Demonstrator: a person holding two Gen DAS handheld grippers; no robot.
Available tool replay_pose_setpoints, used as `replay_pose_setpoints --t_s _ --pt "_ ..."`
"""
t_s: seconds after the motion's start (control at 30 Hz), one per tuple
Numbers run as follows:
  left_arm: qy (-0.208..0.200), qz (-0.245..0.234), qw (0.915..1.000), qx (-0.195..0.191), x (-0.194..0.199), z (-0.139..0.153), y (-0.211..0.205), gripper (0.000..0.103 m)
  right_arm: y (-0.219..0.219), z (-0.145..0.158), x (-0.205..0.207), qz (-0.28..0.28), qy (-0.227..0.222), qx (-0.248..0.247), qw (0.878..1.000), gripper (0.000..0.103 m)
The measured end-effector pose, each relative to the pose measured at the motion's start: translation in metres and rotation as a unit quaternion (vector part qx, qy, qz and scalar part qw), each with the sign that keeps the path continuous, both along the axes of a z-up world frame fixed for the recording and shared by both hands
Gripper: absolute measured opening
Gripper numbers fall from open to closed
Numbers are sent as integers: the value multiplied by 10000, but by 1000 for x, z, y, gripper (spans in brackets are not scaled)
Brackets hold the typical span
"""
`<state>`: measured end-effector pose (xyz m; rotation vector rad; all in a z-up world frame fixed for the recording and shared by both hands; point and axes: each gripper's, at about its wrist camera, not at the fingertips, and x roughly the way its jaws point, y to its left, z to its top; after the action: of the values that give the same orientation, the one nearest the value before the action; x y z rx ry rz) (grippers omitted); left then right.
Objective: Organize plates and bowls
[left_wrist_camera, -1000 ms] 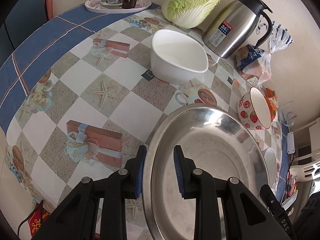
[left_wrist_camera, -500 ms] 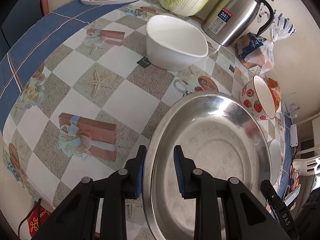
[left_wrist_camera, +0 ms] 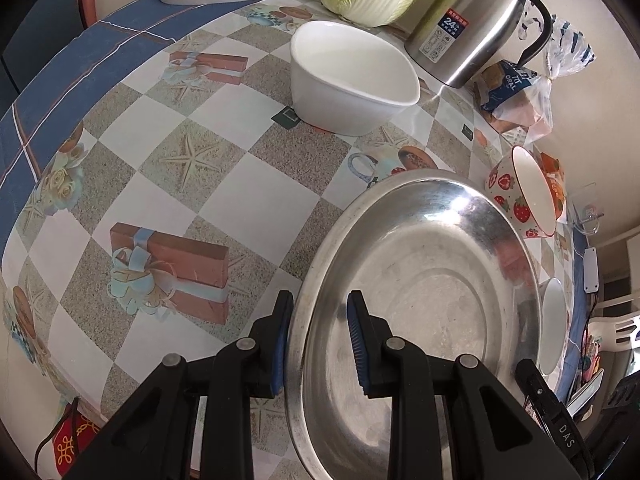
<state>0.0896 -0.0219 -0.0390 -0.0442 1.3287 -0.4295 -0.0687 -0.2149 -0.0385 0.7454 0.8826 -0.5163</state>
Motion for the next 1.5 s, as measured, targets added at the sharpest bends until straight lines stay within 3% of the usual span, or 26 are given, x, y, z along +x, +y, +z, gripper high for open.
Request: replay_pose_setpoints --t_s 0.9,1.4,1.5 --pt "-6 -47 9999 144 3 -4 -9 30 0 -1 3 5 139 -29 9999 15" --pt "-430 -157 9990 16 -6 30 -2 44 6 26 -3 -66 56 -438 9990 15" --pt "-531 -216 9983 43 -7 34 -6 51 9 33 -3 -40 -11 -541 9985 15"
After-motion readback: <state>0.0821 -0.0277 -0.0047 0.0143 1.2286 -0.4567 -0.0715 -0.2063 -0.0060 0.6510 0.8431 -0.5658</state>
